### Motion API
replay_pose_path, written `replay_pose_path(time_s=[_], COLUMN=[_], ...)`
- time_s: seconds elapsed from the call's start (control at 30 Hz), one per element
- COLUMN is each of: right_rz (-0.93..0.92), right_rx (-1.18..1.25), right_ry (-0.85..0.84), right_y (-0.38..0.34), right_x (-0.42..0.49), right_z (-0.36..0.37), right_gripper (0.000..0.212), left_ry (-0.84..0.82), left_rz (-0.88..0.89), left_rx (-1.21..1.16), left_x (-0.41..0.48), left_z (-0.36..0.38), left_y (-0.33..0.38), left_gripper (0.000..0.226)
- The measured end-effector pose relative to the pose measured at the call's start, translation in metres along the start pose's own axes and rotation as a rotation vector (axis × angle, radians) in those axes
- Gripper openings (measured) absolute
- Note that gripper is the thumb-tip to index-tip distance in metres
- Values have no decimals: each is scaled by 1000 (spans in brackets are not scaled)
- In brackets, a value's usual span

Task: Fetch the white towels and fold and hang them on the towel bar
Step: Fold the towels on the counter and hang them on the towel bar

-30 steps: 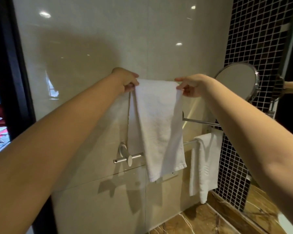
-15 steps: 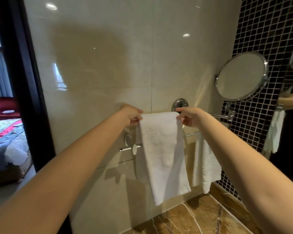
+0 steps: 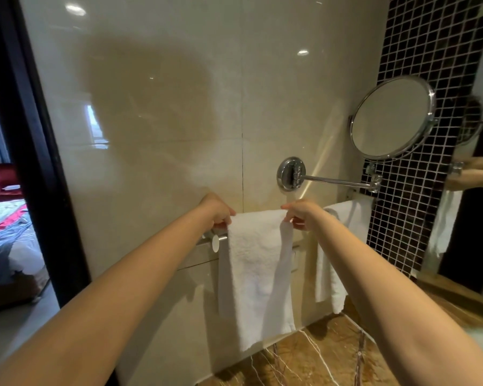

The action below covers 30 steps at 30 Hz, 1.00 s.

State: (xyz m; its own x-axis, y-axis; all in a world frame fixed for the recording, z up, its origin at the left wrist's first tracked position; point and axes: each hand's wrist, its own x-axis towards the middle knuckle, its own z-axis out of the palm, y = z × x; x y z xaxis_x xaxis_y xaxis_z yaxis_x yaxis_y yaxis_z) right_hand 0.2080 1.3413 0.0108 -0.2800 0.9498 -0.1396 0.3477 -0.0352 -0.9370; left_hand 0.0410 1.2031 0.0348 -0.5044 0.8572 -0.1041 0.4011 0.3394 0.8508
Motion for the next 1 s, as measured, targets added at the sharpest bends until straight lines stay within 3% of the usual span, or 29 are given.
replay_pose_path(time_s=[0.27,0.43,0.6,0.73,0.87,1.0], right_rz=[-124,-215,-301,-465,-717,-782], right_rx=[-68,-290,-436,-640,-746,-837], right_ry=[69,98,114,174,49,-54], right_y=[10,16,22,28,30,33], right_x=[5,4,3,2,-4,-5], right_z=[2,2,4,6,15,22], right_gripper=[31,36,40,34,29,35], left_ry=[70,104,104,137,202,221], left_rz=[114,131,140,191,252,299], left_rx=[276,474,586,657,734,781], left_x=[-6,-10,-18,-20,-20,-19], left_z=[13,24,28,32,36,37], left_y=[-1,-1,1,-1,-6,-8], left_gripper=[32,32,12,21,22,19])
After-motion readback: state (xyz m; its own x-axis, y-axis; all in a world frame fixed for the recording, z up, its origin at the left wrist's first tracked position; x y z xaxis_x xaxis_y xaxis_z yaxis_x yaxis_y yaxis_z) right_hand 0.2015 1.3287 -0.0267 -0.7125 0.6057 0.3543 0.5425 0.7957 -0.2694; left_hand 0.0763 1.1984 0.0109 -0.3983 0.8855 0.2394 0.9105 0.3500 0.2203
